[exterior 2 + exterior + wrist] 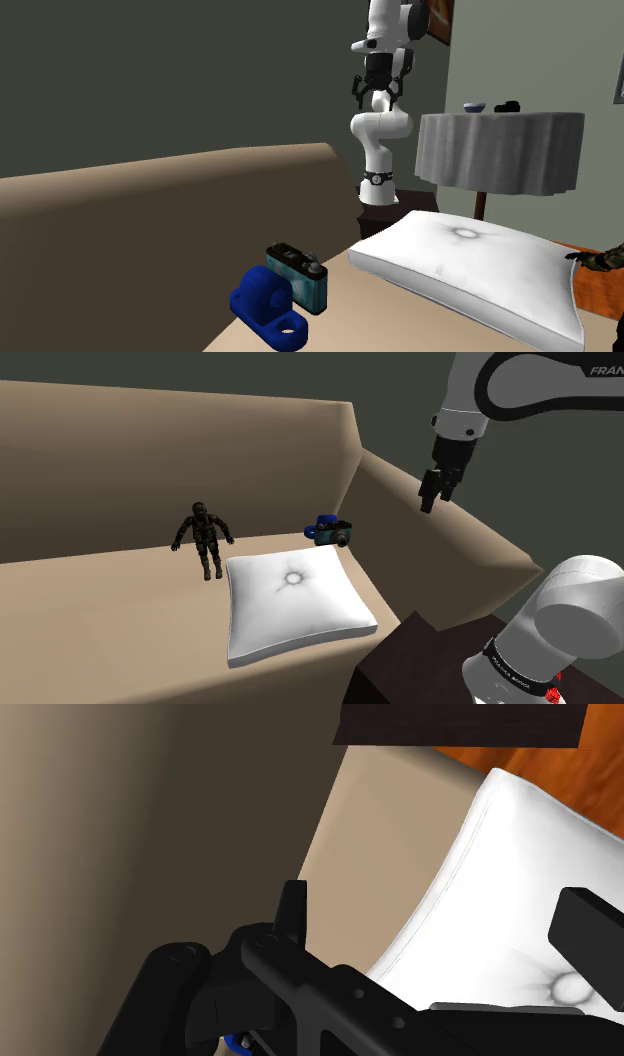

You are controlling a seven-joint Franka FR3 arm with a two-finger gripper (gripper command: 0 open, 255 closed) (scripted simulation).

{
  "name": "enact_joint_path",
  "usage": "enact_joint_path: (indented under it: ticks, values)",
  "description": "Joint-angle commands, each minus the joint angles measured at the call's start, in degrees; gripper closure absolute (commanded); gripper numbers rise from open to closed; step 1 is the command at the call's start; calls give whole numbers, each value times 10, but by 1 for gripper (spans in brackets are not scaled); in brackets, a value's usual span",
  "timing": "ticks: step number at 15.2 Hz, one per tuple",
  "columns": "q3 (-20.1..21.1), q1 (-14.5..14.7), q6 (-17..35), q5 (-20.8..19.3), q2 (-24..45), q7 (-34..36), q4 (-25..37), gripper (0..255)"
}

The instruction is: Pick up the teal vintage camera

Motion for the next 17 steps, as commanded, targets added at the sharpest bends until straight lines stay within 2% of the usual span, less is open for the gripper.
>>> enact_joint_path:
  ticks: [1,9,17]
  values:
    - [0,0,0,0,0,0,0,0]
    - [-14,-19,162,-6,137,4,-15,0]
    - [-29,-35,301,-8,305,7,24,0]
